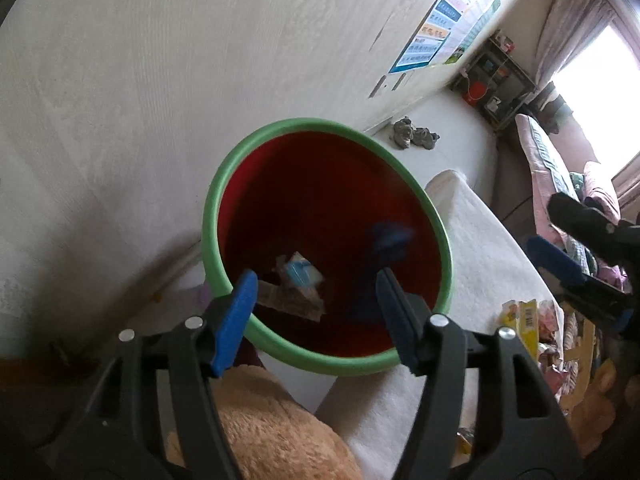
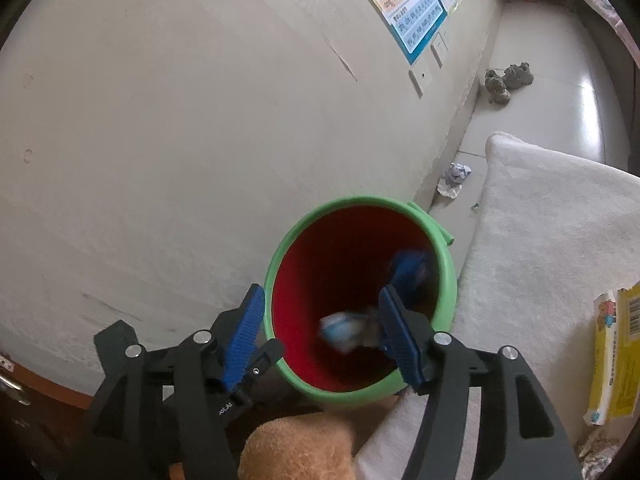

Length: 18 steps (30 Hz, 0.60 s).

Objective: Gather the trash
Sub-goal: 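Carry both wrappers over the green bucket and open both tools to drop them, then grasp the yellow candy wrapper with the left tool while the right tool grasps the orange chip bag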

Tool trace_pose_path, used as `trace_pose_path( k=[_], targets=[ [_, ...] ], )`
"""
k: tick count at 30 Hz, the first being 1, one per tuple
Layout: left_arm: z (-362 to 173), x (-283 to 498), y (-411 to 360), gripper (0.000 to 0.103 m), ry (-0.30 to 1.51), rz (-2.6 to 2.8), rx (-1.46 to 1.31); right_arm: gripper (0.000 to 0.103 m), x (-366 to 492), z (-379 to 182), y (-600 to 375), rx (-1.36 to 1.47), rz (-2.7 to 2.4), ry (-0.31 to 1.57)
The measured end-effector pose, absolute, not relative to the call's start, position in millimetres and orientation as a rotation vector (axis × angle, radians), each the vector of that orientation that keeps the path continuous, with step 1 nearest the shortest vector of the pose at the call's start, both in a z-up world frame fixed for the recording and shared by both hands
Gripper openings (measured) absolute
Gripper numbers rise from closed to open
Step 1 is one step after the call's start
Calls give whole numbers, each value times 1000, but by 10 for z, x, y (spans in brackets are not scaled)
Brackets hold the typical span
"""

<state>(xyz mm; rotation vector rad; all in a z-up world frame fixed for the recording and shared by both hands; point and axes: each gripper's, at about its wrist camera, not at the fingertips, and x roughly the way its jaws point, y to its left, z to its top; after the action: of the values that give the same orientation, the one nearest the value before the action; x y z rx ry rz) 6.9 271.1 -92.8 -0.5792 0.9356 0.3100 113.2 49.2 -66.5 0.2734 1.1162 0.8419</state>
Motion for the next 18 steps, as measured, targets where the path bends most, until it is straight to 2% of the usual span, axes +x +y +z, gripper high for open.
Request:
trace_pose_path(
  k=[7, 9, 12, 18],
  targets=[
    [-783, -31, 2394, 59, 926, 255, -509, 59, 757, -339, -208, 134, 832, 1003],
    [-766, -47, 2261, 62, 927, 219, -505, 59, 576, -329, -526, 98, 789, 981],
    [-768, -87, 1954, 66, 936, 151, -478, 59, 315, -448, -1006, 66, 675, 979],
    [-851, -28, 1341, 66, 1019, -17, -417, 59, -14, -860, -1775, 97, 440, 1068]
  ],
)
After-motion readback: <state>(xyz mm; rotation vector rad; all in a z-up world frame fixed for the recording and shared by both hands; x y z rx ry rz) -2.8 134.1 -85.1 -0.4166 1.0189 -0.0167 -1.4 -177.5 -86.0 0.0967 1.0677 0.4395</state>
